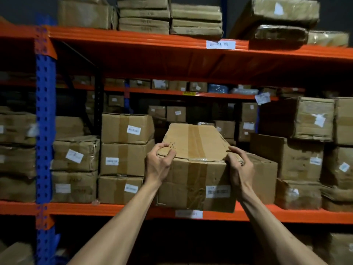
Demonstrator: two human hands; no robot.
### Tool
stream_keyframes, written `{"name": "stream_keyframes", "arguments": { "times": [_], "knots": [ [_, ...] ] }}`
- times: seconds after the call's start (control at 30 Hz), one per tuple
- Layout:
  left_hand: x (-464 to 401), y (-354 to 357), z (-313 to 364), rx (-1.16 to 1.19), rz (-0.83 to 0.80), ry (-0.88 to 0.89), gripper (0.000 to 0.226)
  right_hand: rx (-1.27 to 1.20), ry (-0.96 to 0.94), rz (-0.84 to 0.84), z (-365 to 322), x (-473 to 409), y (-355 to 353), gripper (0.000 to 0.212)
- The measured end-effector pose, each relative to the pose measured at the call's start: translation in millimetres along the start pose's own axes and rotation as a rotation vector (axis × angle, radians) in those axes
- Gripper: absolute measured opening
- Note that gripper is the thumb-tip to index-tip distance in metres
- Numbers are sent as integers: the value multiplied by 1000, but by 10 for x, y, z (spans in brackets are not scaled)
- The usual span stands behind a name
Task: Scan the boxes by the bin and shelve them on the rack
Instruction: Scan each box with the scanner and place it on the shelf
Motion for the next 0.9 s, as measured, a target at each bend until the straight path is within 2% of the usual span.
{"name": "stream_keyframes", "arguments": {
  "times": [0.23, 0.43, 0.63, 0.73, 0.8, 0.9],
  "knots": [
    [-999, -1, -777, -85, 69, -38, 41, -59, 26, -99, 687, -923, 1049, 47],
    [-1572, -113, -1420, -103, 121, -61, 38, -56, 45, -153, 1231, -1330, 1738, 41],
    [-2044, -19, -2002, -117, 105, -28, 24, -9, 98, -110, 1706, -1656, 2164, 40],
    [-2251, -39, -2384, -155, 134, -17, 14, 83, 103, -118, 1926, -1828, 2417, 31],
    [-2306, -47, -2548, -258, 200, 71, 5, 141, 118, -127, 2040, -1926, 2545, 27],
    [-2309, 4, -2622, -450, 276, 348, 13, 256, 102, -113, 2167, -1934, 2595, 35]
  ]
}}
Point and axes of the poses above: each hand's wrist, its own x-axis away from the middle knuckle, its own y-axis out of the palm, z = x × y, the point moved 5 cm from there along -x, towards the middle knuckle, and after that the axes turned 5 degrees about x, right-handed, at the moved point
